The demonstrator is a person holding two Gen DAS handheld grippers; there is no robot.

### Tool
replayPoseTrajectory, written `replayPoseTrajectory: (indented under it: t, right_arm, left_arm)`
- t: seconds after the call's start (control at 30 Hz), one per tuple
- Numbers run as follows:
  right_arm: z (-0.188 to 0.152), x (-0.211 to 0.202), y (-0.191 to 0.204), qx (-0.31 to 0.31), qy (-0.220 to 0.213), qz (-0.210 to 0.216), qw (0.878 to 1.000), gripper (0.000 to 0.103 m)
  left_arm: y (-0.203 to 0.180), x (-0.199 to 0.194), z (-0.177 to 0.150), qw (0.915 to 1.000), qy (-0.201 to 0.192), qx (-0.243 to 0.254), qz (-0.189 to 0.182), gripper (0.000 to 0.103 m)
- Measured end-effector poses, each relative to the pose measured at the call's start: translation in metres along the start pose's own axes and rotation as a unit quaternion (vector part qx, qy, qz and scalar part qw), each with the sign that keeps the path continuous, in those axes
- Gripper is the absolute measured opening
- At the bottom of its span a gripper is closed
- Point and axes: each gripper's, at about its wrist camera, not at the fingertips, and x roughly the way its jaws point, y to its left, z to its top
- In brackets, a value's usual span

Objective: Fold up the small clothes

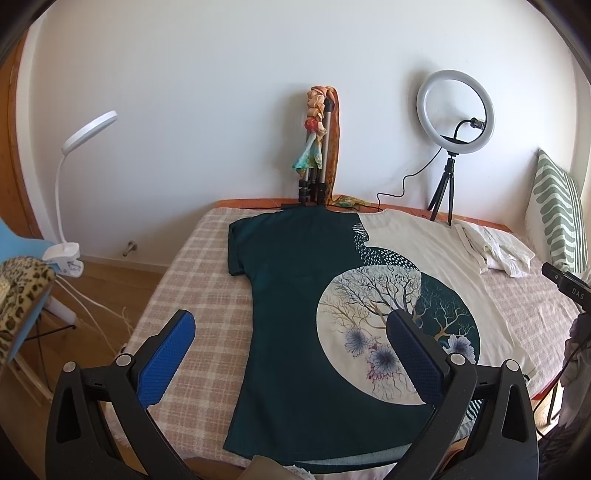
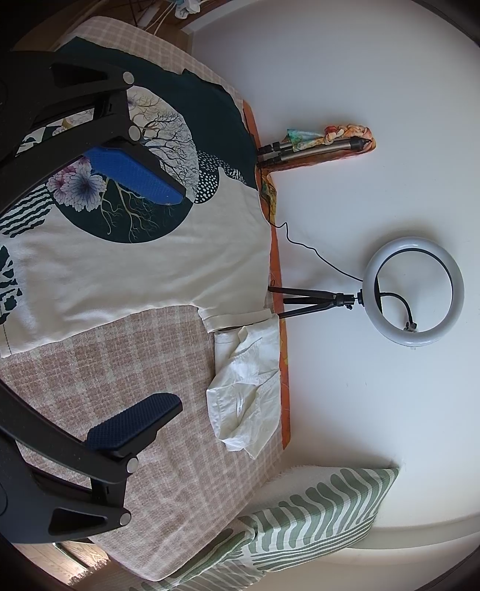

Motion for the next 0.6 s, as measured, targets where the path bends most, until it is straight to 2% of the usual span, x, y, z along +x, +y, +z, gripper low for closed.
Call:
replayPoseTrajectory:
  t: [0.47, 0.6]
  right_arm:
    - [0.002, 0.003, 0.017, -0.008, 0.002, 0.003, 1.000, 0.103]
    - [0.009, 0.006, 0.027, -0.008, 0.013, 0.024, 1.000, 0.103]
  left_arm:
    - [0.012, 0.002, -0.003, 0.9999, 0.008, -0.011, -0.002, 0.103]
    - [0.021, 0.008, -0.007, 0.9994, 0.018, -0.022, -0.018, 0.102]
